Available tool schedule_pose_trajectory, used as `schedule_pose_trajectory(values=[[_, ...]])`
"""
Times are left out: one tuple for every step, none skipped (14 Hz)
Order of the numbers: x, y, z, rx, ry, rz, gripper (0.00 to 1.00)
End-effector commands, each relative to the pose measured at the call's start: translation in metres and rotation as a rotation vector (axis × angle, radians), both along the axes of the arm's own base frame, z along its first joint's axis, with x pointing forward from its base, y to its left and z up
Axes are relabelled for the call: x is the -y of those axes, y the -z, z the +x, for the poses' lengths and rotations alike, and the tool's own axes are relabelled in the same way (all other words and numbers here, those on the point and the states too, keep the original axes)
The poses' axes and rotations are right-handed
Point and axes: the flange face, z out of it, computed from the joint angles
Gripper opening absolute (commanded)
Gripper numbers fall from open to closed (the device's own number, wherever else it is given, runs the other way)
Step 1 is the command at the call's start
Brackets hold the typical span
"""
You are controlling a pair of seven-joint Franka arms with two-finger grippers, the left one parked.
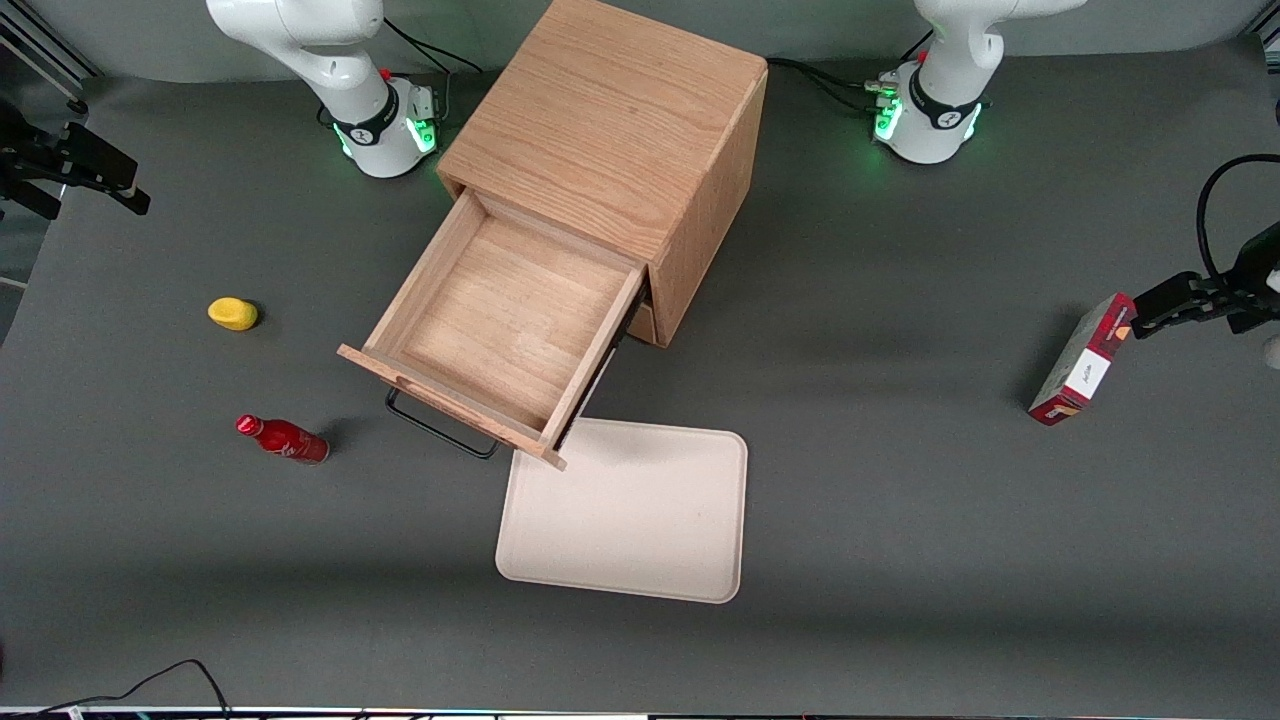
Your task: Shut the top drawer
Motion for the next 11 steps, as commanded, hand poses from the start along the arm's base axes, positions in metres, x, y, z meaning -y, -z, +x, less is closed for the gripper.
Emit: schedule_pose_trajectory(values=[[-0.002,-0.004,0.005,-0.009,-0.061,-0.010,1.00],[-0.002,-0.005,0.005,-0.024,-0.055,-0.012,1.00],[0.000,-0.006,0.007,-0.024,-0.051,-0.008,1.00],[0.002,-0.006,0.008,-0.025,-0.045,-0.003,1.00],[0.011,-0.005,0.009,-0.028,-0.034,0.003,1.00],[0.017,-0.005,0.010,-0.026,-0.032,0.009,1.00],[0.015,-0.007,0.010,-0.020,-0.025,0.005,1.00],[0.014,-0.011,0.010,-0.013,-0.025,0.006,1.00],[0.013,-0.013,0.009,-0.008,-0.028,0.006,1.00],[0.011,-0.015,0.009,-0.003,-0.043,0.006,1.00],[0.007,-0.015,0.009,-0.005,-0.050,0.005,1.00]])
